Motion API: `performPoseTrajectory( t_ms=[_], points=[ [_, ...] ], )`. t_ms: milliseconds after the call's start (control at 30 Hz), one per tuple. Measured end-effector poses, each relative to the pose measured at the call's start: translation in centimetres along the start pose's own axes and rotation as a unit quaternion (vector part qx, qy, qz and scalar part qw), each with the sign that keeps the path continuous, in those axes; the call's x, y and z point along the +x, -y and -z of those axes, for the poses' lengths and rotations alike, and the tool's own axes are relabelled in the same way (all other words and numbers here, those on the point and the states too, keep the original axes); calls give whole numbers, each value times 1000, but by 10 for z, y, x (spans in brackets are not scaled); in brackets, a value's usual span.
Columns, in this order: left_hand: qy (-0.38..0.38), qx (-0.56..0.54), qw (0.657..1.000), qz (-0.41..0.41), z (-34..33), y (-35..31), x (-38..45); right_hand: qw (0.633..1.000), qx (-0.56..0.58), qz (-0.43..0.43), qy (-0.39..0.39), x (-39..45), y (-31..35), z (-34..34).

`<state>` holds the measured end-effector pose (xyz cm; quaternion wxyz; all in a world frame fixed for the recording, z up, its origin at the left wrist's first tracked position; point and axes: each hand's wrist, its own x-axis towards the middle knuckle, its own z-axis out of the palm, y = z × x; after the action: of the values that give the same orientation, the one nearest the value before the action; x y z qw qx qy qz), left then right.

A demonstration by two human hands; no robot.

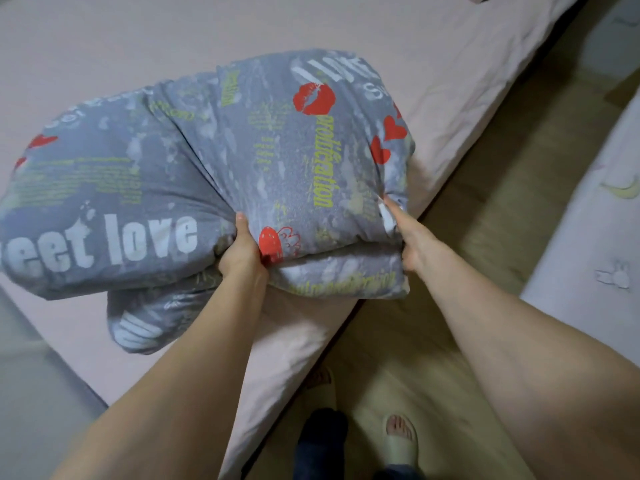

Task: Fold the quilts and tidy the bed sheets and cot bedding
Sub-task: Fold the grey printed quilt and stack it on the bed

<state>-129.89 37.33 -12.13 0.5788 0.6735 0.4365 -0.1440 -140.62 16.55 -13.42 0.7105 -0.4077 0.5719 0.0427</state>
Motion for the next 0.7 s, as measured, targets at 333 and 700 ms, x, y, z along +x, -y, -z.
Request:
performPoseTrajectory(
  t_ms=[333, 700],
  points=[
    [36, 17, 999, -5, 17, 17, 32, 998, 7, 7, 69, 1, -25, -23],
    [35, 29, 983, -179, 32, -150, -42, 961, 183, 206, -21, -110, 87, -78]
  ],
)
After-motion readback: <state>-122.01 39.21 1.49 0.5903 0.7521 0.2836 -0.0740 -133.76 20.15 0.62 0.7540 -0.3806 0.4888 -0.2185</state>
